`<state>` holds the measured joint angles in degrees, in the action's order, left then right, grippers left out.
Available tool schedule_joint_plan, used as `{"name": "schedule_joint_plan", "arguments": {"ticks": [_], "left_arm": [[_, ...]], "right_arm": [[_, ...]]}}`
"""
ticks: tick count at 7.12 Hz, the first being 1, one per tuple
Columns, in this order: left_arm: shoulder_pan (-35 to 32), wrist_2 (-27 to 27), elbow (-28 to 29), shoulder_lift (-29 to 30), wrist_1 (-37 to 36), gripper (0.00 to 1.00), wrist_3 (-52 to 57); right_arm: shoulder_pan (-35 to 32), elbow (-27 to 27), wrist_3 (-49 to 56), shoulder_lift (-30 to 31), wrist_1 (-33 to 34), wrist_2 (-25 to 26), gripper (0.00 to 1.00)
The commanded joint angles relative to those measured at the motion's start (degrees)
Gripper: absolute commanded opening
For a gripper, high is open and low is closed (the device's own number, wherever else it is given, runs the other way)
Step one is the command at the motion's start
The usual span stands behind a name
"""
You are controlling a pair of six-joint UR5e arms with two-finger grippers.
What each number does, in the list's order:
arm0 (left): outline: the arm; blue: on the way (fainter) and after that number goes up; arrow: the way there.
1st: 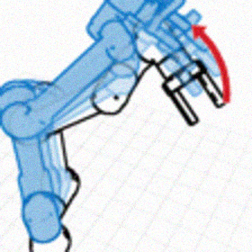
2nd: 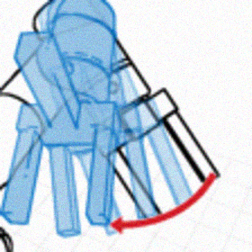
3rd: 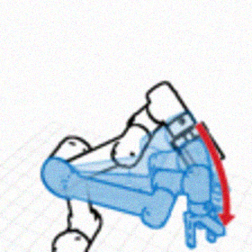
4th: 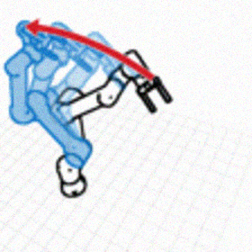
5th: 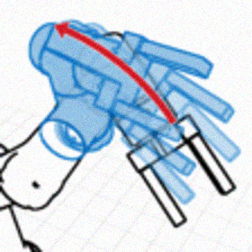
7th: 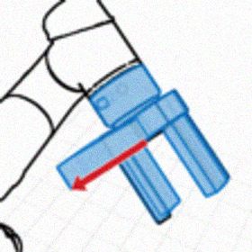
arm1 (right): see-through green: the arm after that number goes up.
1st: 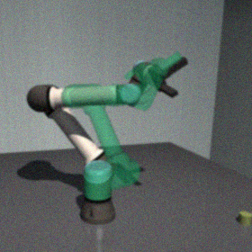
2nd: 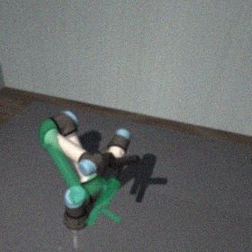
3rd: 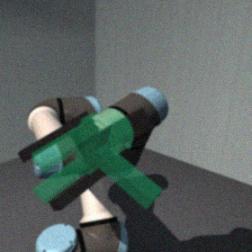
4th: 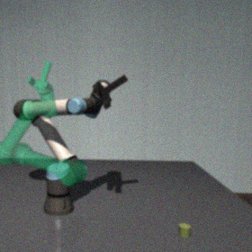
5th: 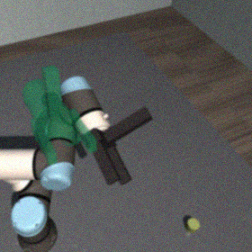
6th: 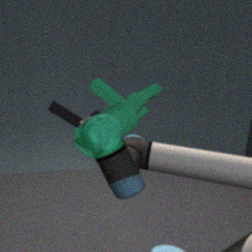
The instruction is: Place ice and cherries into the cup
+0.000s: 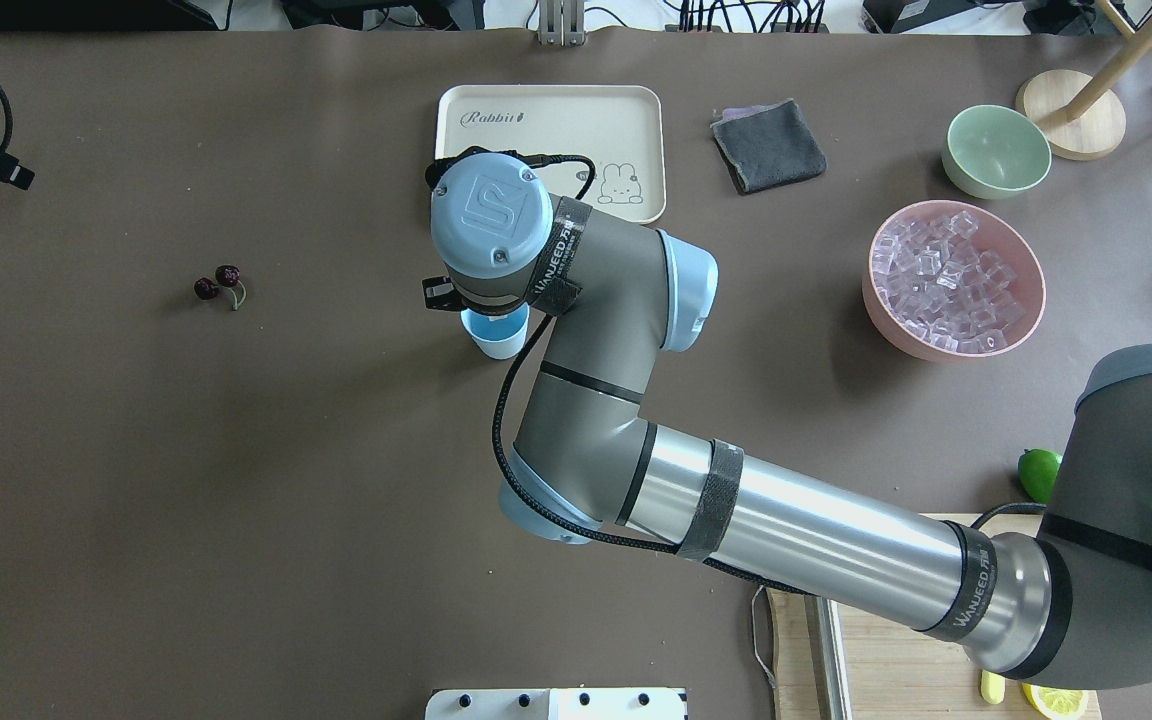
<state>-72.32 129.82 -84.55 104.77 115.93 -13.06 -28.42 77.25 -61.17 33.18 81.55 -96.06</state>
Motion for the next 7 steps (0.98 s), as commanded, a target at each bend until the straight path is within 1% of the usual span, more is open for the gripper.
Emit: {"name": "schedule_joint_plan", "arguments": {"ticks": [1, 2, 3, 4, 5, 6, 7], "left_arm": [[0.1, 0.0, -0.1, 0.1, -0.1, 0.98, -0.2], [0.1, 0.0, 0.3, 0.4, -0.1, 0.98, -0.1], [0.1, 0.0, 0.3, 0.4, -0.1, 0.98, -0.1], [0.1, 0.0, 0.3, 0.3, -0.1, 0.98, -0.2], [0.2, 0.0, 0.3, 0.3, -0.1, 0.98, -0.3], [0.2, 0.0, -0.1, 0.3, 0.0, 0.98, -1.1], [0.8, 0.0, 0.1, 0.3, 0.0, 0.98, -1.5]], "right_arm": [[0.4, -1.3, 0.2, 0.1, -2.4, 0.4, 0.21], [0.6, -1.3, 0.4, 0.4, -2.4, 0.5, 0.77], [0.6, -1.0, 1.0, 0.1, -2.1, 0.4, 0.99], [-2.0, -0.5, 2.5, 0.0, -1.1, -0.5, 1.00], [-6.9, 3.7, 9.1, 1.3, 3.6, -7.9, 1.00], [-13.6, 12.9, 12.3, 5.4, 11.8, -15.7, 1.00], [-20.1, 20.2, 22.5, 11.1, 18.0, -21.9, 1.00]]}}
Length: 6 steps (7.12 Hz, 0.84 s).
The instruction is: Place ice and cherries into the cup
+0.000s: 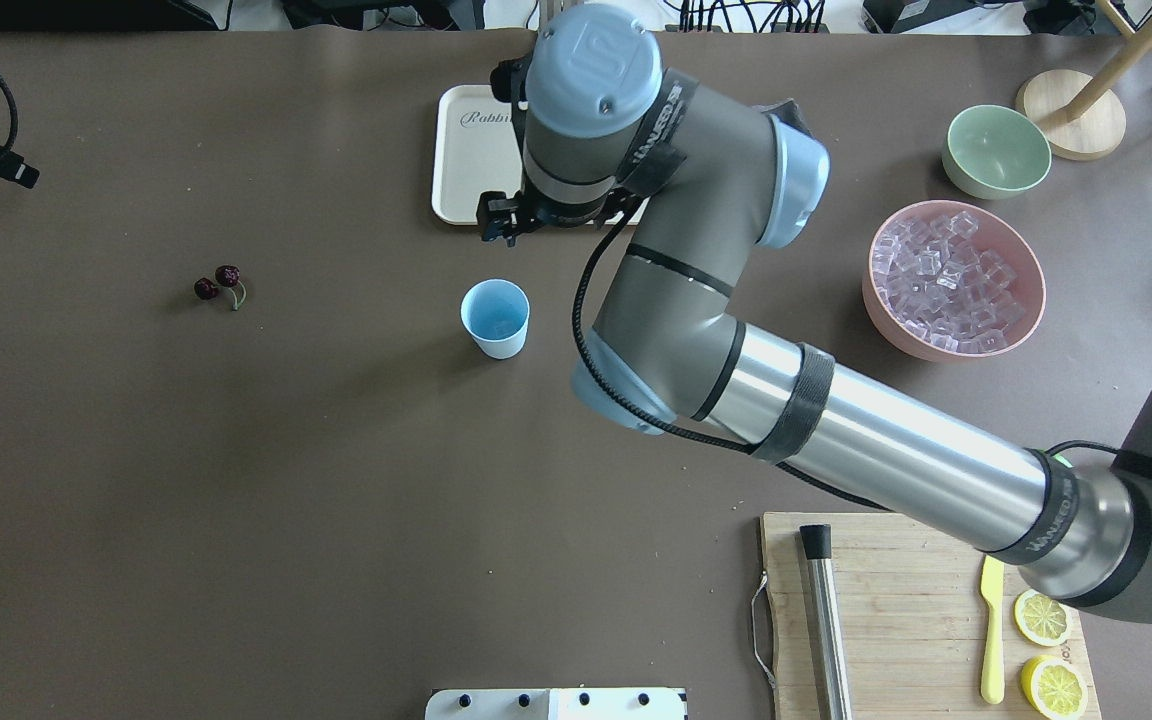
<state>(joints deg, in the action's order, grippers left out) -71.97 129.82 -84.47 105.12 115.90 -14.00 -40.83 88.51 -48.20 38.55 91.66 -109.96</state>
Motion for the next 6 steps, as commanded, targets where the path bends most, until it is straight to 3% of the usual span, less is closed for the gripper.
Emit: {"name": "schedule_joint_plan", "arguments": {"ticks": [1, 4, 6], "left_arm": [[0.6, 0.0, 0.0, 0.2, 0.0, 0.98, -0.9], [1.8, 0.0, -0.1, 0.9, 0.0, 0.98, -0.9], [1.8, -0.1, 0.4, 0.8, 0.1, 0.98, -0.8]], "right_arm": [[-11.8, 13.2, 20.5, 12.9, 8.7, -8.6, 1.00], [-18.3, 14.8, 46.6, 26.5, 8.2, -6.5, 1.00], [-17.9, 12.8, 47.6, 32.5, 2.6, -6.0, 1.00]]}}
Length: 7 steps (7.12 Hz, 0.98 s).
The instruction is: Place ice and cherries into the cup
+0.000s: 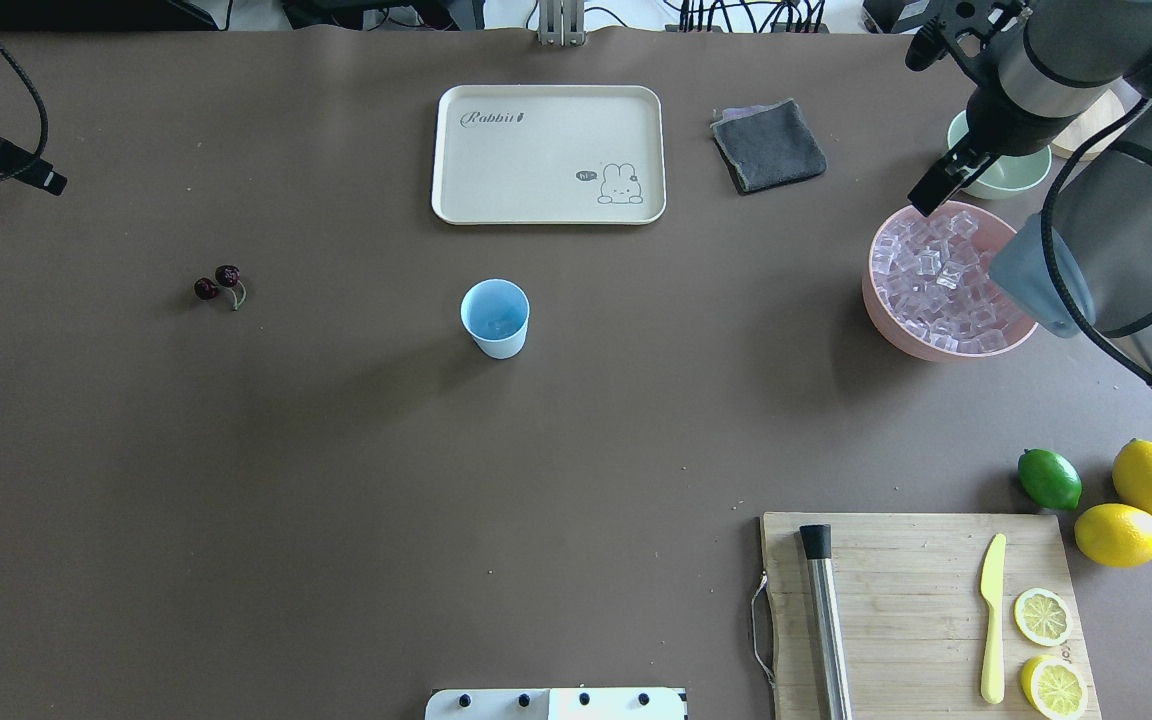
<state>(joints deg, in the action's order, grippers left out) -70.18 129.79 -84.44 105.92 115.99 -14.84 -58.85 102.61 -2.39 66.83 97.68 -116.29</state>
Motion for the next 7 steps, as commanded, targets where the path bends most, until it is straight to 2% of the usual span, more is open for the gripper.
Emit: {"name": "schedule_joint_plan", "arguments": {"ticks": [1, 2, 3, 4, 7], "left_arm": [[0.0, -1.6, 0.2, 0.0, 0.1, 0.98, 0.1], [0.1, -2.1, 0.5, 0.0, 0.7, 0.98, 0.1], [0.1, -2.0, 0.2, -0.2, 0.7, 0.98, 0.0], [0.1, -2.1, 0.5, -0.1, 0.7, 0.98, 0.1], [0.2, -2.1, 1.6, 1.0, 0.8, 0.98, 0.1]], "right_arm": [[0.2, -4.2, 1.1, 7.7, -11.9, -0.7, 1.00], [0.8, -4.5, -3.0, 8.7, -15.7, -2.2, 1.00], [3.2, -3.7, -9.8, 8.0, -15.9, -2.6, 1.00], [4.4, -2.9, -11.8, 7.9, -15.9, -2.5, 1.00], [6.7, -6.0, -11.8, 8.0, -15.9, -0.7, 1.00]]}}
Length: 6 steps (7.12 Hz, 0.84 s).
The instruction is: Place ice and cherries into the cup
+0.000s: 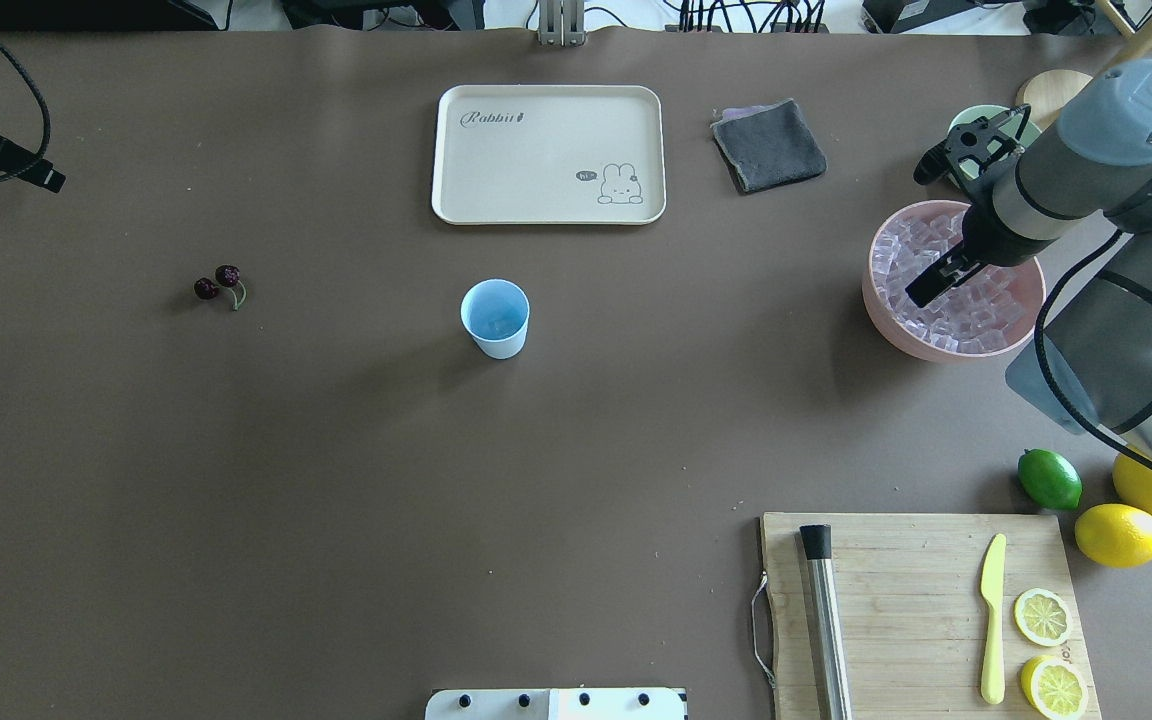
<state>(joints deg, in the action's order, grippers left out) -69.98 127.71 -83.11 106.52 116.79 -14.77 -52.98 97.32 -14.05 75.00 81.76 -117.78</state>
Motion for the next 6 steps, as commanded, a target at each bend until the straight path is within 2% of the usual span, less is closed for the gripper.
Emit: {"name": "schedule_joint_plan", "arguments": {"ticks": [1, 3, 6], "left_arm": [[0.0, 0.0, 0.3, 0.4, 0.0, 0.98, 0.0], [0.0, -0.5, 0.3, 0.4, 0.0, 0.98, 0.0], [0.5, -1.7, 0.7, 0.0, 1.3, 0.98, -0.1]], "right_arm": [[1.0, -0.9, -0.1, -0.2, 0.0, 0.9, 1.00], [1.1, -3.9, 0.4, -1.8, -0.1, 1.1, 1.00], [1.1, -4.9, 0.5, -2.6, -0.1, 1.4, 1.00]]}}
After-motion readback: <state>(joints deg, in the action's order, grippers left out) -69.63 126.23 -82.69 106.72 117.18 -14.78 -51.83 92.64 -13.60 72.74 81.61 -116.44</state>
